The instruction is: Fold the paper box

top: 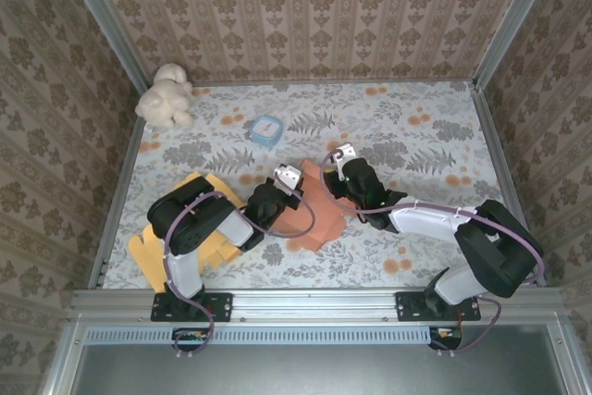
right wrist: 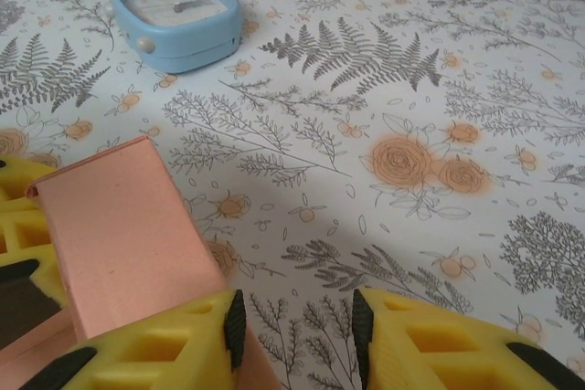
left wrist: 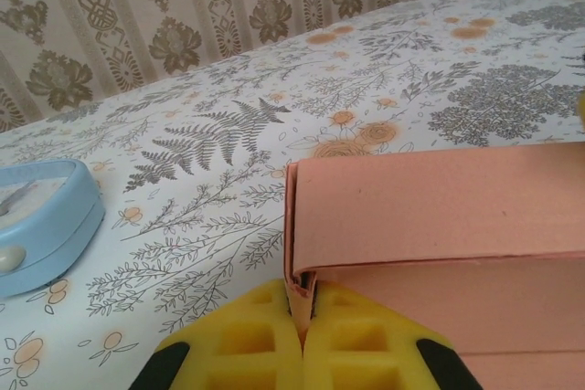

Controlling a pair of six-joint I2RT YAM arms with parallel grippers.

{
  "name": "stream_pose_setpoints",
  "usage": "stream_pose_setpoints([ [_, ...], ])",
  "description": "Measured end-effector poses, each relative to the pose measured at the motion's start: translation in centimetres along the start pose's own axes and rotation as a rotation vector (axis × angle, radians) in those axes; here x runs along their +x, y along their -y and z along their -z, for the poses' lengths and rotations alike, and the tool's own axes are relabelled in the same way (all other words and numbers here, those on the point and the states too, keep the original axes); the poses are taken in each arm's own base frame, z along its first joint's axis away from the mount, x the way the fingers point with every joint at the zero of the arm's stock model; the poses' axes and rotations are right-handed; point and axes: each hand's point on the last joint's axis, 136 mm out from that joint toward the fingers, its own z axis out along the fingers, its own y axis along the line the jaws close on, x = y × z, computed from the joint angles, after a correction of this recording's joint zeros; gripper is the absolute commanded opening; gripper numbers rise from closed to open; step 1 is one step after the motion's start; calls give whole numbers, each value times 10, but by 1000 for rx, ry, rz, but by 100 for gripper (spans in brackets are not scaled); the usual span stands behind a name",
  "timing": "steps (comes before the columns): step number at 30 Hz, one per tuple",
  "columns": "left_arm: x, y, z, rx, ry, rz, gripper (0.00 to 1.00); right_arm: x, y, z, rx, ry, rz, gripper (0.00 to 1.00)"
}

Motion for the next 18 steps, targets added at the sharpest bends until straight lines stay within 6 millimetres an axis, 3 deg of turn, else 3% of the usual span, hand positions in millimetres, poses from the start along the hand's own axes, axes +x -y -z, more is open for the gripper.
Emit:
stream_pose_setpoints([
  [6,-1,-2,-1,-28,3,-1,0,3,7,18,31,-65,-55,42],
  [13,-1,-5,-1,-44,2,12,0,-24,16,58,46,-45,-196,44],
  [18,-1,-6,-1,-55,2,34,0,-30,14,73,29,-25,-329,46],
])
